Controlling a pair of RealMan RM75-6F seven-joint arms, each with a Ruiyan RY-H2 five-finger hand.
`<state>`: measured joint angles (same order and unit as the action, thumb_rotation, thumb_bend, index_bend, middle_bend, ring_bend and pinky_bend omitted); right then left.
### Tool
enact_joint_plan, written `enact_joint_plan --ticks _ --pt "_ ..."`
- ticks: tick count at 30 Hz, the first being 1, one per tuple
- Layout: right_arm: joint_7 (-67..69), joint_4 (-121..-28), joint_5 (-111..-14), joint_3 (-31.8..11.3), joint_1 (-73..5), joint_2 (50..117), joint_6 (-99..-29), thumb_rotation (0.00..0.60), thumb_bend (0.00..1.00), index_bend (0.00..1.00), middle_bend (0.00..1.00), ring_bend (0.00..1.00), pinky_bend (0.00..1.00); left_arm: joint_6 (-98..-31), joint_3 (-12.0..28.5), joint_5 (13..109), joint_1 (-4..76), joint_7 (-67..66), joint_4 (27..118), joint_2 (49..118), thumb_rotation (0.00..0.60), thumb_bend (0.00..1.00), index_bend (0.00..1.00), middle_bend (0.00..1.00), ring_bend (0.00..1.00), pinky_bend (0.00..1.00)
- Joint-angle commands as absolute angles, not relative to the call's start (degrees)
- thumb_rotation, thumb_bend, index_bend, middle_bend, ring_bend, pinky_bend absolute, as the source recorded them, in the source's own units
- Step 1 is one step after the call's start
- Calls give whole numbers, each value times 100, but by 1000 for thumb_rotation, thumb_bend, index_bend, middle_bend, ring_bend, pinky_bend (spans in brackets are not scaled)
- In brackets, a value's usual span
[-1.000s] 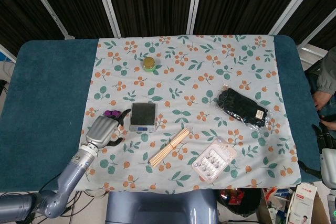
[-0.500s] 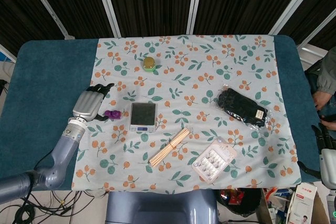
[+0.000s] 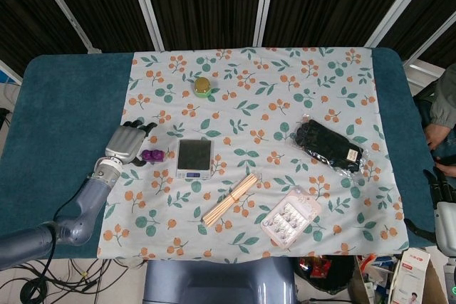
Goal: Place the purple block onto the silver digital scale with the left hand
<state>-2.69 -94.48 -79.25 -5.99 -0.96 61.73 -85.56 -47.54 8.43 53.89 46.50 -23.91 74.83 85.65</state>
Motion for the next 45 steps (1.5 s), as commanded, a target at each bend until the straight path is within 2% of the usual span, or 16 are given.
enact_joint_plan --ticks 1,9,19,25,27,32,37,39,45 --pt "-265 -9446 -7929 -601 -100 6171 -8553 600 67 47 8 171 190 -4672 778 5401 4675 -2381 7335 8680 600 89 197 368 174 240" --pt "-263 -9448 -7922 -599 -96 6167 -8551 600 68 47 8 171 191 -4620 695 5538 4693 -2321 7091 8906 600 93 248 408 197 255" --pt "-259 -9453 -7912 -596 -102 6163 -8531 600 68 47 9 171 191 -4721 687 5835 4666 -2126 6957 9042 600 149 303 468 221 269" --pt "-250 -9476 -7865 -604 -95 6150 -8515 600 68 47 8 171 191 -4631 652 5756 4681 -2246 6890 9082 600 167 305 466 221 269" --pt "-255 -9480 -7862 -608 -95 6149 -8520 600 68 47 9 171 190 -4643 661 5753 4682 -2255 6888 9097 600 203 311 471 222 269" --pt "-255 -9488 -7859 -608 -96 6148 -8516 600 68 47 9 171 190 -4705 693 5814 4675 -2209 6916 9106 600 369 332 496 226 269" --pt "-246 -9497 -7854 -601 -96 6142 -8500 600 68 47 9 171 191 -4715 709 5783 4666 -2233 6969 9083 600 452 350 505 231 276" --pt "-245 -9500 -7854 -601 -96 6138 -8499 600 69 47 9 171 190 -4727 732 5786 4665 -2210 7042 9059 600 478 354 508 233 279" --pt "-236 -9519 -7828 -609 -92 6129 -8495 600 69 47 9 171 191 -4773 778 5777 4668 -2229 7282 8974 600 476 353 504 234 287"
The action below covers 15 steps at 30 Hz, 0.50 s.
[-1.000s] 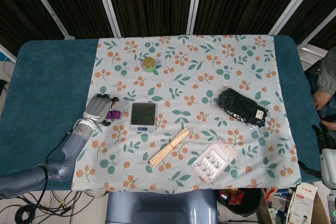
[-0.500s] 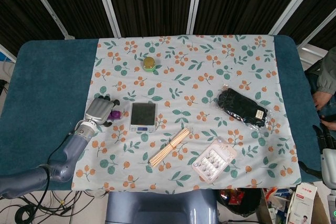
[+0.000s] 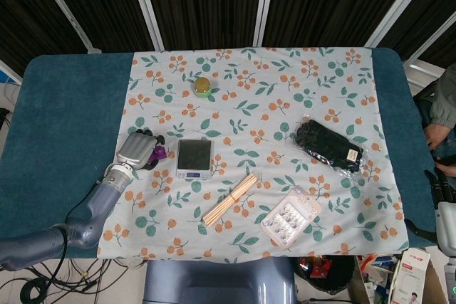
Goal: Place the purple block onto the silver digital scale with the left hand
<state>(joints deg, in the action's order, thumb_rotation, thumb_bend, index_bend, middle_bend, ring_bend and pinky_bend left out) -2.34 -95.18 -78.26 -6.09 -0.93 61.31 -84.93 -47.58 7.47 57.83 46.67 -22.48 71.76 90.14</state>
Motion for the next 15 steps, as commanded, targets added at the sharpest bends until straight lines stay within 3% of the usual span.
enact_joint_plan --ticks 1,8,15 --pt "-237 -9521 -7829 -607 -91 6127 -8496 600 69 47 9 171 191 -4793 807 5792 4664 -2179 7350 8958 600 472 353 503 234 291" --pt "-225 -9533 -7820 -612 -89 6125 -8497 600 70 47 9 171 191 -5362 1062 6499 4578 -1485 8006 8926 600 466 371 515 234 295" --pt "-197 -9532 -7813 -612 -91 6114 -8481 600 70 47 8 171 190 -5391 982 6894 4689 -1367 7818 9242 600 458 384 513 234 295"
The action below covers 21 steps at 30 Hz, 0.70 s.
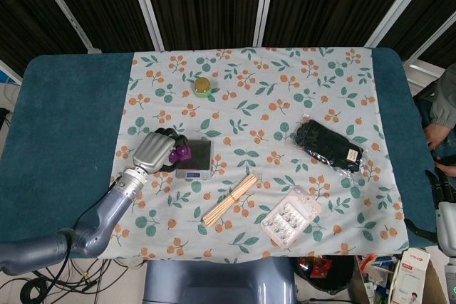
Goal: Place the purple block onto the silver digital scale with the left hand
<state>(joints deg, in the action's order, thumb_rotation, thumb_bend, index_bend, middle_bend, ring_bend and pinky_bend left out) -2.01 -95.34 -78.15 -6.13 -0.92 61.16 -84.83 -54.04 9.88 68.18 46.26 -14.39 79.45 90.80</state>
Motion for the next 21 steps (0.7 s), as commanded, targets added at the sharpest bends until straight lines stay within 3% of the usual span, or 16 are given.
enact_joint_plan --ticks 1,11,17,19,21 --pt "-194 -9532 -7810 -612 -90 6111 -8479 600 70 47 8 171 191 -5377 995 6895 4713 -1359 7743 9304 600 457 385 513 234 295" --pt "-177 -9517 -7802 -608 -92 6103 -8460 600 70 47 9 171 191 -5138 1102 6677 5017 -1831 6967 9785 600 438 373 509 234 295" --pt "-183 -9544 -7764 -580 -98 6078 -8378 600 70 47 10 171 191 -5015 1083 6530 5059 -2000 6788 9904 600 276 299 449 234 295" --pt "-175 -9563 -7756 -582 -102 6064 -8365 600 70 47 10 171 191 -4958 1083 6479 5077 -2036 6757 9925 600 175 215 363 225 294" --pt "-183 -9566 -7754 -588 -103 6053 -8371 600 70 47 10 171 191 -4897 1098 6417 5091 -2034 6757 9940 600 135 150 290 201 292"
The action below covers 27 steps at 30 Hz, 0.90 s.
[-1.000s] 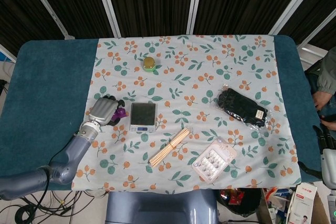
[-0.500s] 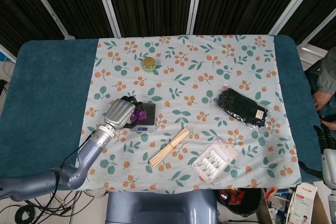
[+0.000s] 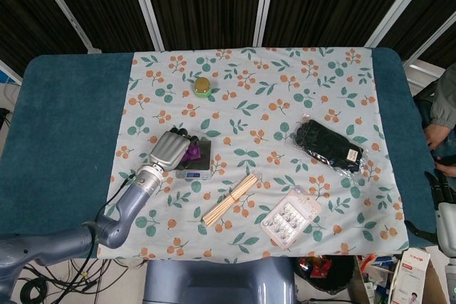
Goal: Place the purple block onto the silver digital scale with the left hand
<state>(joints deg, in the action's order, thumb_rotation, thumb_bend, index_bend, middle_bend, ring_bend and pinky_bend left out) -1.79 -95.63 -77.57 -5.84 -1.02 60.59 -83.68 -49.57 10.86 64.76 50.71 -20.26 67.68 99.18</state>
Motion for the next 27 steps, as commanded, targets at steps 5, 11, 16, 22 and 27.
enact_joint_plan --ticks 5,11,16,22,27 --pt "-168 -9579 -7741 -598 -107 6042 -8367 600 69 47 10 171 191 -5006 1050 6520 5064 -2108 6862 9860 600 62 110 179 96 264" --pt "-159 -9577 -7762 -601 -107 6044 -8387 600 70 47 10 171 191 -5093 1202 6439 4954 -1796 7301 9641 600 61 99 119 39 207" --pt "-160 -9565 -7725 -602 -104 6045 -8369 600 70 47 10 171 191 -5432 1402 6668 4728 -1331 8262 9007 600 131 109 127 37 196" --pt "-189 -9555 -7727 -621 -100 6056 -8415 600 70 47 9 171 191 -6165 1231 6661 4095 -1889 9647 7714 600 131 109 112 10 131" --pt "-242 -9579 -7760 -614 -92 6062 -8458 600 70 47 10 171 191 -6923 919 6911 3398 -1832 10293 6982 600 87 112 113 10 90"
